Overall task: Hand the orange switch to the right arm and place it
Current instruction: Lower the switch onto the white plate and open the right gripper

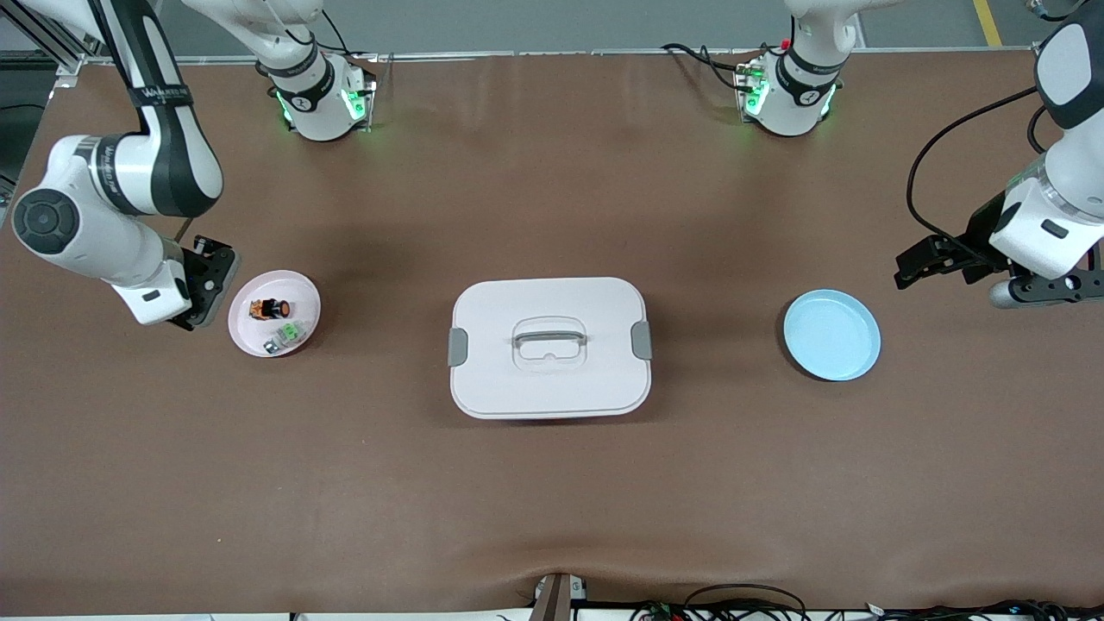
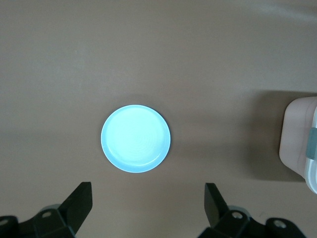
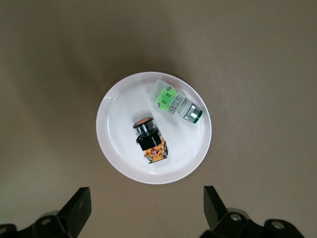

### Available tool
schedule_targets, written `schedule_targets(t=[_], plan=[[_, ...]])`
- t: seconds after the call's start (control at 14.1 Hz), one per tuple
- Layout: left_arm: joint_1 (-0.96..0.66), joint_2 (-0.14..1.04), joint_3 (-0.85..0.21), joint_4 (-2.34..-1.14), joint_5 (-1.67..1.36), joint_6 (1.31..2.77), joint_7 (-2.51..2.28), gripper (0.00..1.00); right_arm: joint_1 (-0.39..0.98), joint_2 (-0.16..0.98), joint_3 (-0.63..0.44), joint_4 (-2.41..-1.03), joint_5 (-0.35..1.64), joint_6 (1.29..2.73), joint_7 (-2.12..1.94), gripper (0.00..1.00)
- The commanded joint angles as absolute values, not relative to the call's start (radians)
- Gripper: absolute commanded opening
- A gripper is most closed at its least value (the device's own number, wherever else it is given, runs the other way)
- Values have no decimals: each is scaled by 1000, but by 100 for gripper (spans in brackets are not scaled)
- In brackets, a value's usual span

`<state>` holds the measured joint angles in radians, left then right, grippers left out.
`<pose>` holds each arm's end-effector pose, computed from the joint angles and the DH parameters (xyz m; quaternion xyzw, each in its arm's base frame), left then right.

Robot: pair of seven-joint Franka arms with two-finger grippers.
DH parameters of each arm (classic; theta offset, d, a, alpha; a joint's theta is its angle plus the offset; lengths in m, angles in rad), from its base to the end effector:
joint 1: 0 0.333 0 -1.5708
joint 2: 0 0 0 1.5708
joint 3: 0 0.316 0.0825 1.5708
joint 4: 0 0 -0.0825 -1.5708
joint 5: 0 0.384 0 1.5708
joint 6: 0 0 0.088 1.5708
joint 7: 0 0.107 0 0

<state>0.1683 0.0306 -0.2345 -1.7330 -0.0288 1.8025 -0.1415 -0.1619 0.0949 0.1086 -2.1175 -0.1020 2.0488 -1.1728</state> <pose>0.5754 -0.0390 0.5508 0.9988 0.0408 0.0179 0.0196 0.5375 -0.0347 0.3566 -0.8292 -0.5517 0.0883 0.0156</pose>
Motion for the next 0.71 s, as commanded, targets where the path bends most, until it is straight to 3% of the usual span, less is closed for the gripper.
schedule_targets(t=[0.0, 0.28, 0.64], plan=[[72, 11, -134, -1747, -31, 1792, -124, 100, -153, 92, 107, -1976, -114, 1881, -1057, 100], [20, 12, -86, -1747, -31, 1792, -124, 100, -103, 91, 107, -1807, -112, 1691, -748, 100], [-5, 14, -55, -1749, -31, 1792, -124, 100, -104, 91, 101, -1723, -46, 1634, -499, 100]])
